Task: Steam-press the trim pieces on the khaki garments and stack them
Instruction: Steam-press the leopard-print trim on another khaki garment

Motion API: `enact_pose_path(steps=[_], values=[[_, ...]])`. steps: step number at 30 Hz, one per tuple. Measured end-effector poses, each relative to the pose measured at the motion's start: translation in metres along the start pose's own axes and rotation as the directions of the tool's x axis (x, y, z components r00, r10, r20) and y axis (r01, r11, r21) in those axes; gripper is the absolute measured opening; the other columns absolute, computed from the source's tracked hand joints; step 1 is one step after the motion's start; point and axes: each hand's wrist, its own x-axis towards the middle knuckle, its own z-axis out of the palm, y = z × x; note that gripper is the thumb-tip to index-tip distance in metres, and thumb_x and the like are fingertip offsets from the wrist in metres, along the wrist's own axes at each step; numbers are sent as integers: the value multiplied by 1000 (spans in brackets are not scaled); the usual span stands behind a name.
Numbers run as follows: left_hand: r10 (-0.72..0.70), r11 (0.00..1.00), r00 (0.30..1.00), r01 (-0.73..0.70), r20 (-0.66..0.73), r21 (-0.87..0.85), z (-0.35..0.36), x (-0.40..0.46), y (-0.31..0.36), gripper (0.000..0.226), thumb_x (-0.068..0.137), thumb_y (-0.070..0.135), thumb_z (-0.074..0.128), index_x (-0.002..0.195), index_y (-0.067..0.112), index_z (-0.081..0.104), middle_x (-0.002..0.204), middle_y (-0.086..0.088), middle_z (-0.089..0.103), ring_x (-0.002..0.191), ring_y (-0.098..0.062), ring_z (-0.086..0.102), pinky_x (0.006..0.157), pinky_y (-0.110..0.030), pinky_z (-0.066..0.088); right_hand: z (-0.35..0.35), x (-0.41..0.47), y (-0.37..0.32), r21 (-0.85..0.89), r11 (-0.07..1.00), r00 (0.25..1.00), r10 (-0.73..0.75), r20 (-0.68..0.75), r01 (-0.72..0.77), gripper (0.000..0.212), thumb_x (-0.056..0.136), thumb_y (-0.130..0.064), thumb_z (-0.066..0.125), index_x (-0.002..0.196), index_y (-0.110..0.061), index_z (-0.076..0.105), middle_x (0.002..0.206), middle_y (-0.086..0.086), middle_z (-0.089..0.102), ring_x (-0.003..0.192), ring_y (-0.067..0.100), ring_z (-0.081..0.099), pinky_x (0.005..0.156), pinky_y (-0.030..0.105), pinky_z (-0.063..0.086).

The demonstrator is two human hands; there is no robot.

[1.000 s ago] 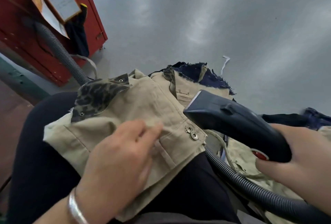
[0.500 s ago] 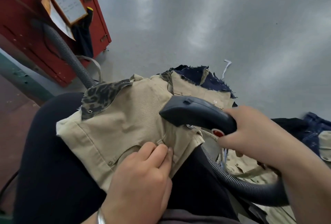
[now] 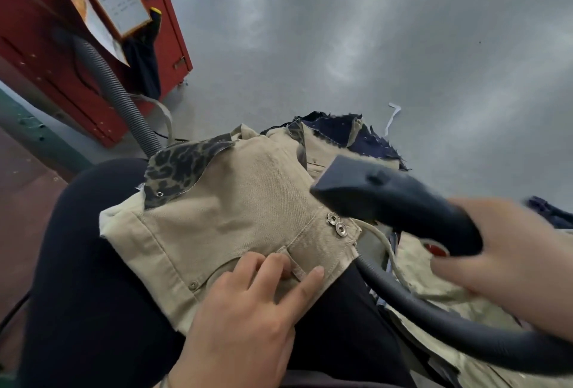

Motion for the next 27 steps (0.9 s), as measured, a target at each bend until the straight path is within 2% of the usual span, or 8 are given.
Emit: enact_pose_path(steps=[5,8,13,17,20,22,24,27], values=[[-7,1000,1000,7,0,18,2,1,1,48,68,22,47,108,25,73,90,-4,66,72,-25,61,52,-36,52,26,1,-8,-140,990,995,41,88,-28,10,70,-39,65,74,-41,56,69,-45,53,59,-14,55,43,17,33],[-10,999,1000,10,0,31,1,0,1,49,67,23,46,108,25,74,91,-3,67,73,-25,62,54,-35,52,30,25,-16,-38,999,999,22,39,-21,13,77,-35,68,72,-33,56,54,-18,62,44,0,57,40,18,36],[-36,999,999,36,24,13,0,-1,4,47,67,24,48,106,25,74,92,-2,67,74,-24,62,54,-34,52,24,80,-31,90,995,992,54,-111,-44,14,83,-24,71,94,-19,63,72,4,66,68,28,68,69,41,59],[-45,999,999,45,22,-10,-3,0,6,45,64,39,61,104,24,74,93,-2,65,78,-24,62,58,-32,53,-2,70,-26,188,982,986,31,-161,0,14,71,-17,73,77,-18,60,50,7,62,39,17,61,44,33,51],[-46,999,999,46,-2,25,1,9,9,29,60,35,71,86,22,72,80,-1,64,69,-22,60,52,-28,48,-8,38,-22,85,995,993,-35,-112,45,15,61,-22,73,71,-20,62,46,3,62,29,13,52,37,26,44],[-63,997,997,65,-53,33,5,15,14,8,63,17,64,70,20,66,66,0,58,59,-20,55,45,-27,42,-4,20,-27,3,999,997,-48,-54,48,32,55,-34,72,83,-44,62,50,-8,64,33,12,54,43,34,51],[-44,996,991,53,-127,69,11,18,17,15,69,9,53,62,20,61,59,1,54,53,-19,52,42,-26,35,4,15,-32,-130,990,998,-50,27,53,44,45,-51,55,89,-59,53,59,-23,63,39,11,55,48,41,53],[-44,989,990,62,-137,137,16,22,21,21,72,11,47,59,23,59,56,3,53,51,-16,51,42,-24,32,16,28,-46,-280,957,996,-57,72,75,27,52,-50,52,77,-42,59,55,-14,62,46,7,57,48,36,50]])
